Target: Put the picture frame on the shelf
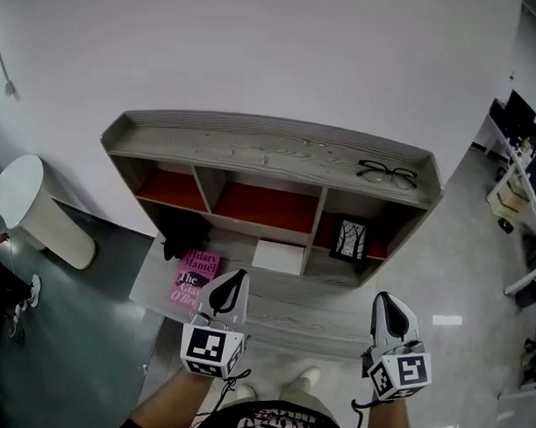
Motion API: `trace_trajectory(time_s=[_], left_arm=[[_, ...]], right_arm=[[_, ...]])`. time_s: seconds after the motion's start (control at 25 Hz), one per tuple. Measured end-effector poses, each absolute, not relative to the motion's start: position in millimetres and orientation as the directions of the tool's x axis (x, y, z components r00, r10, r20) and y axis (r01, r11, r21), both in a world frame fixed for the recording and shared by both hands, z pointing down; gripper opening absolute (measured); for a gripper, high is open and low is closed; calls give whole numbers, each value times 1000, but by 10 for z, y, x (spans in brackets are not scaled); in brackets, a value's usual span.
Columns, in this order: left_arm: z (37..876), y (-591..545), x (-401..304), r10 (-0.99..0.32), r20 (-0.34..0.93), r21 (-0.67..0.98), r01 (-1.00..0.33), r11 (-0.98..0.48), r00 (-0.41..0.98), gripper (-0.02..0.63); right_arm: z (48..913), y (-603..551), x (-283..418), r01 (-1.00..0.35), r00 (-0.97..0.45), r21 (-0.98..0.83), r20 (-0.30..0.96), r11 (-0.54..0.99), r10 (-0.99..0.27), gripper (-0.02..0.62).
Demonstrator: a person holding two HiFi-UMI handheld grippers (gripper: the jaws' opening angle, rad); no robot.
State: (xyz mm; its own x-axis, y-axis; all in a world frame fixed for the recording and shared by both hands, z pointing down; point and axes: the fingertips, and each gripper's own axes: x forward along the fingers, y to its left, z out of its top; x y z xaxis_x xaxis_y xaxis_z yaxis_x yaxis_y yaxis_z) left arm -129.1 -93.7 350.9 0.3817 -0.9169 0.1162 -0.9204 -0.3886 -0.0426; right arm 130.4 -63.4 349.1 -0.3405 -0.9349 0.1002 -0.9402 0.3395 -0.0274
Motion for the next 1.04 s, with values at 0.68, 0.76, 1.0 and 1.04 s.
trace_trajectory(time_s=[0.68,0.76,1.0,1.04], left_arm=[[3448,-275,-2090,-890,96,-23,-893,-450,446,2],[3456,-270,-2052,-883,98,-20,-886,-463,459,0],[3500,-337,-1932,-878,109,-12,-883,-470,466,1],[3508,-359,-1906,-876,112,-14,-881,-472,468,0]], right_arm=[[3321,200,454,-958,-281,23,90,284,-955,26],[3306,199,435,-958,-282,27,87,286,-955,26],[3318,89,444,-952,-301,31,101,306,-948,26],[3317,70,460,-951,-302,33,102,307,-948,26]])
